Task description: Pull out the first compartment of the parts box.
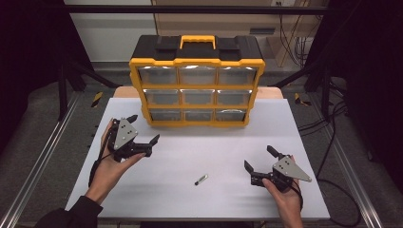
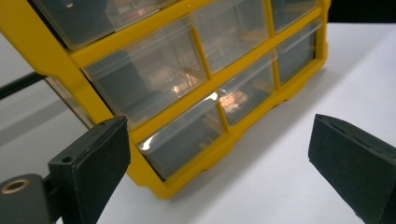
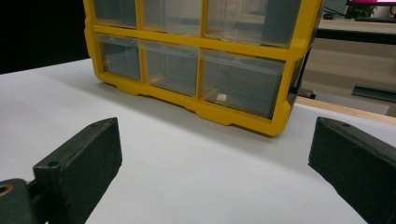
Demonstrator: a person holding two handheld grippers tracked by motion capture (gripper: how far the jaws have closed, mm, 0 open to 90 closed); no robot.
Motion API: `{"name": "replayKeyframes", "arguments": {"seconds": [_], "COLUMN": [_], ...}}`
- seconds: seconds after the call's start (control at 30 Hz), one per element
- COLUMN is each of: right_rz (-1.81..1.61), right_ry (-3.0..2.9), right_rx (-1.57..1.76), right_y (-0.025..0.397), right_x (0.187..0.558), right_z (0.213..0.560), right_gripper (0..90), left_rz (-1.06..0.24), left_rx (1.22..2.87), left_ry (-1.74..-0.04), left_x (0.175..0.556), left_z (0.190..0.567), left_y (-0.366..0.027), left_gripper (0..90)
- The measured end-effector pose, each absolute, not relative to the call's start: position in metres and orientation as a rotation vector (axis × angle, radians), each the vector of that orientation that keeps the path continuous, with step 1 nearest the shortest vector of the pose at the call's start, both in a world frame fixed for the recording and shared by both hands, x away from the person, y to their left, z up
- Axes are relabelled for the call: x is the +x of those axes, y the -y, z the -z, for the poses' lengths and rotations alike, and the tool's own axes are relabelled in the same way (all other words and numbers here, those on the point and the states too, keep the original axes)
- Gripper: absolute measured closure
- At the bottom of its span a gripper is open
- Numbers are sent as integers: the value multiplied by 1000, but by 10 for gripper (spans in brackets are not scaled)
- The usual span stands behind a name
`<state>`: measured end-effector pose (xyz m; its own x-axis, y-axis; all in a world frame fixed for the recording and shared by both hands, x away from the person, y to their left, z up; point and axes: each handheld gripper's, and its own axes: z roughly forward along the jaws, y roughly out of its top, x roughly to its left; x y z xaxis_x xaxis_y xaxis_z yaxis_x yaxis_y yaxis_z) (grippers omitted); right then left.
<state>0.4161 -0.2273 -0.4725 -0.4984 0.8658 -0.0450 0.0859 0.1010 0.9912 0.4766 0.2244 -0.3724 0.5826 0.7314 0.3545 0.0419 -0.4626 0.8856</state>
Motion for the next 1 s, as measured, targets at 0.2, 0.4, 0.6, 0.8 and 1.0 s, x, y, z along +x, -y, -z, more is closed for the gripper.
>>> {"name": "replayKeyframes", "arguments": {"seconds": [0.2, 0.4, 0.6, 0.8, 1.0], "right_rz": [-1462, -1457, -1443, -1426, -1422], "right_ry": [-1708, -1708, -1707, -1708, -1708], "right_rx": [940, 939, 940, 943, 942], "right_y": [226, 226, 225, 224, 221], "right_x": [417, 414, 415, 415, 416], "right_z": [473, 472, 472, 471, 471], "right_gripper": [28, 29, 32, 36, 37], "left_rz": [-1011, -1183, -1309, -1346, -1399], "left_rx": [1941, 1994, 2025, 2032, 2048], "left_ry": [-567, -487, -376, -359, -323], "left_x": [485, 490, 497, 507, 512], "left_z": [360, 348, 330, 317, 313], "left_y": [-212, -200, -196, -199, -201], "left_gripper": [61, 98, 118, 137, 148]}}
